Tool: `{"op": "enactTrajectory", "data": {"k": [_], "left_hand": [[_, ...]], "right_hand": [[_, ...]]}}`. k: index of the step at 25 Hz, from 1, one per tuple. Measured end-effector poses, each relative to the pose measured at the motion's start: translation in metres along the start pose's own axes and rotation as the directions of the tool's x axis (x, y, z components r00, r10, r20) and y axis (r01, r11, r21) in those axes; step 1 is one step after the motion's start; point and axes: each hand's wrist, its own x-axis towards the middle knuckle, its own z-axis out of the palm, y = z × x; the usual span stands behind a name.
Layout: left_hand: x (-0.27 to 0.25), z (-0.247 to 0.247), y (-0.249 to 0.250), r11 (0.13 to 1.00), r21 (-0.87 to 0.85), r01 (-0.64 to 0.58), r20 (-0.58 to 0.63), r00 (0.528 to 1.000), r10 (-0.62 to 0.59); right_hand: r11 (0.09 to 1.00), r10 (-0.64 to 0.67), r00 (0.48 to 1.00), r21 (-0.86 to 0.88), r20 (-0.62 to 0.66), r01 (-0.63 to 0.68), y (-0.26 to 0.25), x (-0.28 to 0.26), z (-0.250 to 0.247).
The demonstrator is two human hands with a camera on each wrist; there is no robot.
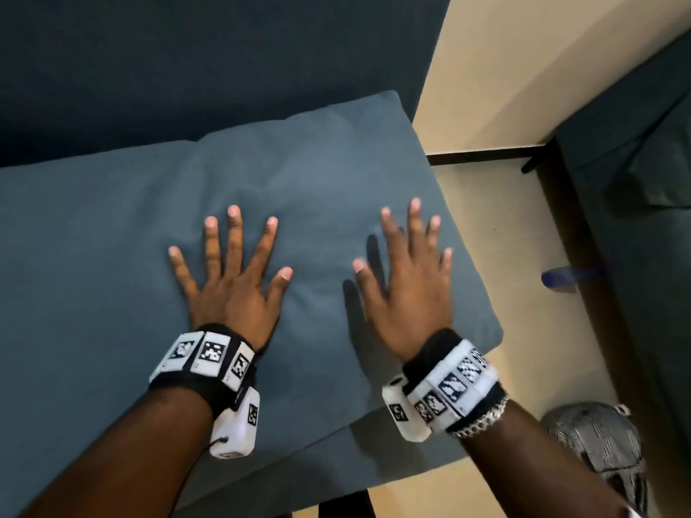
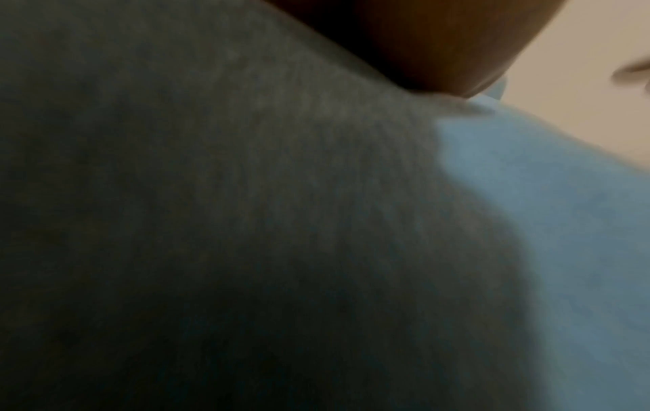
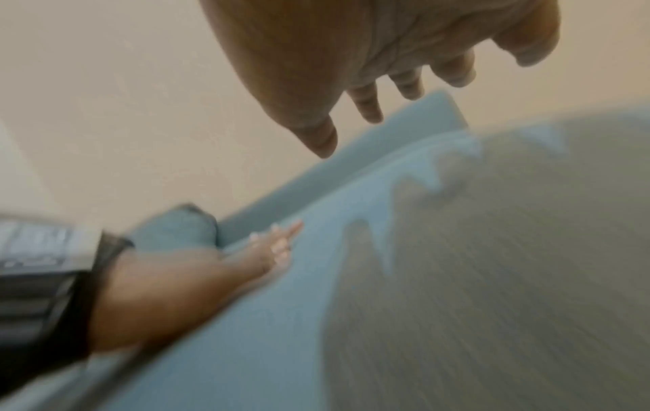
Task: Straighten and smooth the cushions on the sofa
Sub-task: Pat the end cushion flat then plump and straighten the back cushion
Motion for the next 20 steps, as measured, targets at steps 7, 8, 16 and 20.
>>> {"op": "enactTrajectory", "data": {"k": [7,8,16,20], "left_hand": [[-0.006,-0.005,-0.018,0.998,0.067,-0.011,0.046,0.999,0.008],[-0.002,-0.007,-0.026,0.998,0.070,0.002,0.039,0.999,-0.005],[-0.013,-0.024,-0.040,0.999,0.046,0.008,0.067,0.998,-0.011],[-0.004,-0.042,-0.089,0.989,0.056,0.137,0.072,0.987,-0.141]], "right_hand": [[0.937,-0.154,0.949,-0.265,0.274,0.229,-0.014,0.020,0.062],[0.918,-0.118,0.924,-0.314,0.364,0.241,-0.008,0.025,0.063],[0.980,-0.173,0.969,0.069,-0.177,0.188,-0.062,0.101,-0.004],[0.961,-0.038,0.902,-0.232,0.430,0.151,-0.040,0.100,0.038]]}}
